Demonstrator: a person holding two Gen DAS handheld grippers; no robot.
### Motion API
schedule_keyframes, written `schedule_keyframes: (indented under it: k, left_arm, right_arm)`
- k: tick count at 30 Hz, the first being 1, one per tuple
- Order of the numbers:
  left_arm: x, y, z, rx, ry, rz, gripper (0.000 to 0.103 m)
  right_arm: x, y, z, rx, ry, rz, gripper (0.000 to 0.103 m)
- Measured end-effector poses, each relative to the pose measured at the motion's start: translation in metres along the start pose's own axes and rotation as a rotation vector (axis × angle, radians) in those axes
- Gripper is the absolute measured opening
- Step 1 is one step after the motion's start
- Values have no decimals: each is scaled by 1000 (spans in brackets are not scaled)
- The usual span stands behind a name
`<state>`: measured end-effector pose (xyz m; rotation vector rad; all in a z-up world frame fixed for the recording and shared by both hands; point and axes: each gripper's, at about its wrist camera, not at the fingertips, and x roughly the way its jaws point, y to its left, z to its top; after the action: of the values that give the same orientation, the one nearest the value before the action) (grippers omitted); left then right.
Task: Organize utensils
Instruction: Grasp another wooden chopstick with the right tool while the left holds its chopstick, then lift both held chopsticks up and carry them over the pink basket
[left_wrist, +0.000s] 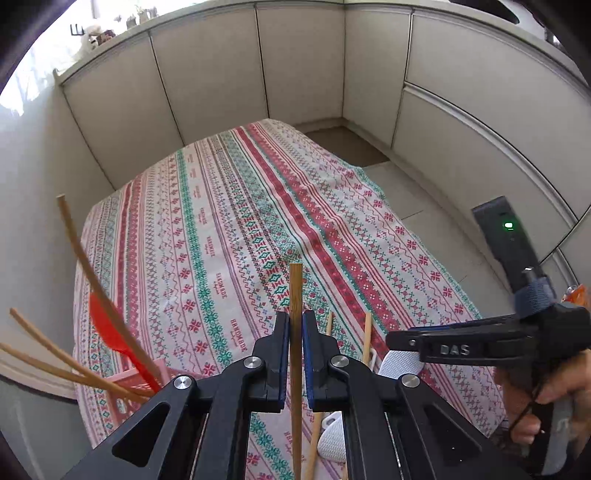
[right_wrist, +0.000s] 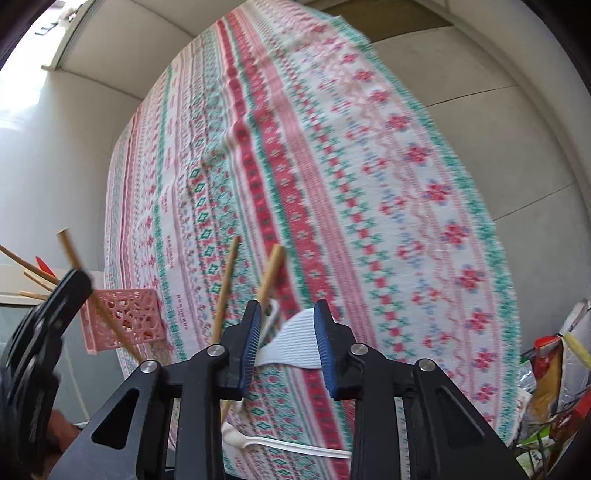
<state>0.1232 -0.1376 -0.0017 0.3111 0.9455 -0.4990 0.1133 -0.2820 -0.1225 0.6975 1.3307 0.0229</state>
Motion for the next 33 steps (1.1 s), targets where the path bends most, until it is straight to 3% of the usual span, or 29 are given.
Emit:
schedule_keyframes:
  k: [9, 14, 20, 33]
  left_arm:
    - [-48, 17, -24, -38, -67, -17, 7]
    - [-55, 22, -32, -56, -79, -16, 7]
    - [-58, 32, -41, -114, -86, -21, 7]
    - [-76, 49, -46, -188, -158, -24, 7]
  right_arm:
    - [32, 12, 14, 28, 29, -30, 21]
    - [38, 19, 14, 18, 20, -70, 13]
    - [37, 15, 15, 42, 0, -43, 8]
    - [-35, 23, 9, 11, -149, 56, 8]
